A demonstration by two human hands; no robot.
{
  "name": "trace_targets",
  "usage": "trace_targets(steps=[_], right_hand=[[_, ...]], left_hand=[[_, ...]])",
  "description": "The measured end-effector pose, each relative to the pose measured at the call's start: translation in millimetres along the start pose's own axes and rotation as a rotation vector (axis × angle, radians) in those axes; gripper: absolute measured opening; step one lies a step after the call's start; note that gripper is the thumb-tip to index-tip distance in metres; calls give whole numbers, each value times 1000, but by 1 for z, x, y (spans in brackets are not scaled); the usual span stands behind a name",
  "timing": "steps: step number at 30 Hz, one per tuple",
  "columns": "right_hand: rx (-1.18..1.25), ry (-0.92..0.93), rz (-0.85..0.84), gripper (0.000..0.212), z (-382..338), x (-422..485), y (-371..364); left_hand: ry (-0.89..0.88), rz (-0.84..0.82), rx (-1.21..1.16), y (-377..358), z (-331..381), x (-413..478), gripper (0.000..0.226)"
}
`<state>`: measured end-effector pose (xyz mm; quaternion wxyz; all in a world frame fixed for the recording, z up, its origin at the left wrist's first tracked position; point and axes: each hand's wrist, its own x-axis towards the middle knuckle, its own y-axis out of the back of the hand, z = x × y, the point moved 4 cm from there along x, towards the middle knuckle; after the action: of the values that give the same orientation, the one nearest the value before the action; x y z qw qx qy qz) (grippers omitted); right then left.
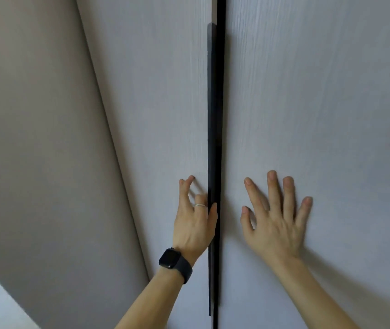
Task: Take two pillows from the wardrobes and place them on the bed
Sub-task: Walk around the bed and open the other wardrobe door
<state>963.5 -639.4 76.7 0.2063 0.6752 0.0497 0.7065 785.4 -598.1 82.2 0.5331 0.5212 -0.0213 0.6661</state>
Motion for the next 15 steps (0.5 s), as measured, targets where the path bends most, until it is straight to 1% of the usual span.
trace_targets(steps=[4,6,7,8,10,11,12,15], right_hand=[[218,-40,-82,69,-7,2,20],[400,-17,-121,63,-17,2,30],[541,-14,-165,61,-24,2,34],[714,-35,-249,58,-32,1,36],[1054,-102,-499,54,-54,-2,37],[1168,-92,-594,52,-67,-5,37],[1251,-55,-656,51,-80,-9,39],[1438,67,-787,56,-118,-25,43]], left_hand=[[-45,26,-29,31,-9,-22,16],[-28,34,-73,49,-15,-34,17],[-2,23,-95,57,-18,-40,18],[15,14,-107,65,-21,-45,18],[21,3,-98,83,-23,-54,26],[24,-5,-81,92,-24,-58,31],[30,-15,-62,101,-25,-62,32],[84,-40,-74,128,-32,-73,10]])
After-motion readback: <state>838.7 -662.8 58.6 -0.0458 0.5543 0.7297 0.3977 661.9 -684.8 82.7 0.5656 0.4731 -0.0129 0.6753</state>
